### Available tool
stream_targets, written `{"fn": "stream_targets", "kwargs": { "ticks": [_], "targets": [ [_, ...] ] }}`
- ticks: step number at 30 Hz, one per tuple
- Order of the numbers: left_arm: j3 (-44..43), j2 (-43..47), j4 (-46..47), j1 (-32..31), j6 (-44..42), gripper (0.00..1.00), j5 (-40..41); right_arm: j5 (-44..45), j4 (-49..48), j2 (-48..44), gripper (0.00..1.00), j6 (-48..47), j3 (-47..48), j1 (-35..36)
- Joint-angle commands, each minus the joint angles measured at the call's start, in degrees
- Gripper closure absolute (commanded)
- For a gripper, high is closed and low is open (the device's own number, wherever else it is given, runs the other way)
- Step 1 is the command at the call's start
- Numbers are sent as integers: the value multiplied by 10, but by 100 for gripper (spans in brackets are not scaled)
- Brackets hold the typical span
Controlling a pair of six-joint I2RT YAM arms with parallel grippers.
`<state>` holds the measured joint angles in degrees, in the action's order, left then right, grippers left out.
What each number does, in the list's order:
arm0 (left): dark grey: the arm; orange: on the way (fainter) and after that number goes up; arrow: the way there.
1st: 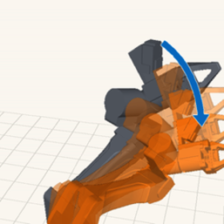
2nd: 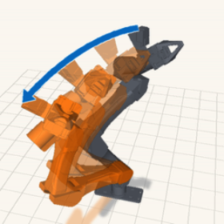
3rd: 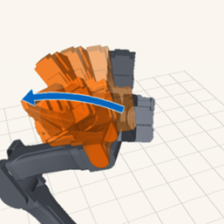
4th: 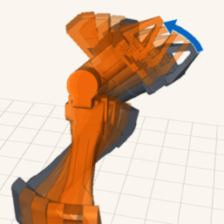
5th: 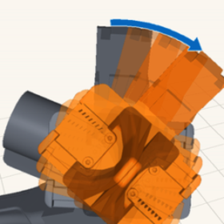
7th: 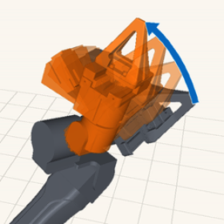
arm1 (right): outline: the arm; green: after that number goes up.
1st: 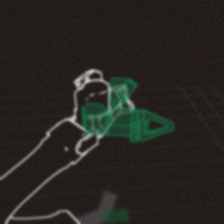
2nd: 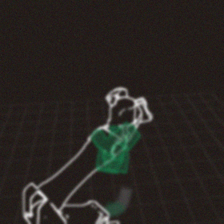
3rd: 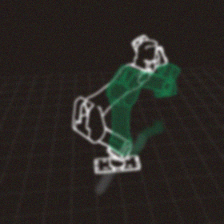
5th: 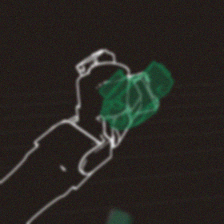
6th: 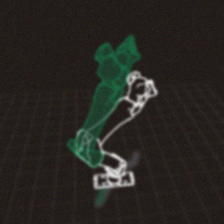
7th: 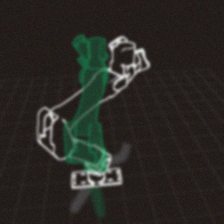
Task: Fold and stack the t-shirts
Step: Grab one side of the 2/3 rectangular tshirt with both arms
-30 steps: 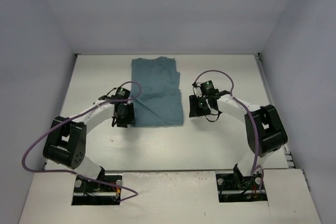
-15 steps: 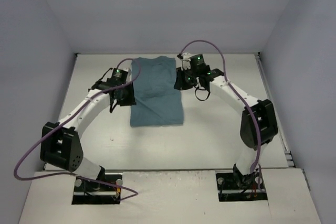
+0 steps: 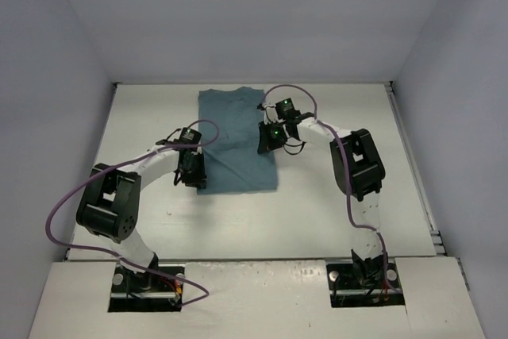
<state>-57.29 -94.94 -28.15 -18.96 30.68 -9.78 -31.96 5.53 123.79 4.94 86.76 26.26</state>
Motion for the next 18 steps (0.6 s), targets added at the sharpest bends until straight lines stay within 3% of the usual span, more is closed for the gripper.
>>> {"fn": "stream_targets", "kwargs": {
  "ticks": [1, 11, 15, 18],
  "targets": [
    [10, 8, 13, 7, 16, 85, 18, 15, -29, -10, 98, -15, 28, -39],
    [16, 8, 10, 7, 19, 87, 18, 83, -34, -7, 98, 1, 39, -81],
    [-3, 34, -3, 8, 14, 87, 4, 76, -36, -53, 98, 8, 35, -78],
    [-43, 83, -10, 8, 8, 80, -14, 59, -38, -109, 94, 23, 28, -70]
  ]
}}
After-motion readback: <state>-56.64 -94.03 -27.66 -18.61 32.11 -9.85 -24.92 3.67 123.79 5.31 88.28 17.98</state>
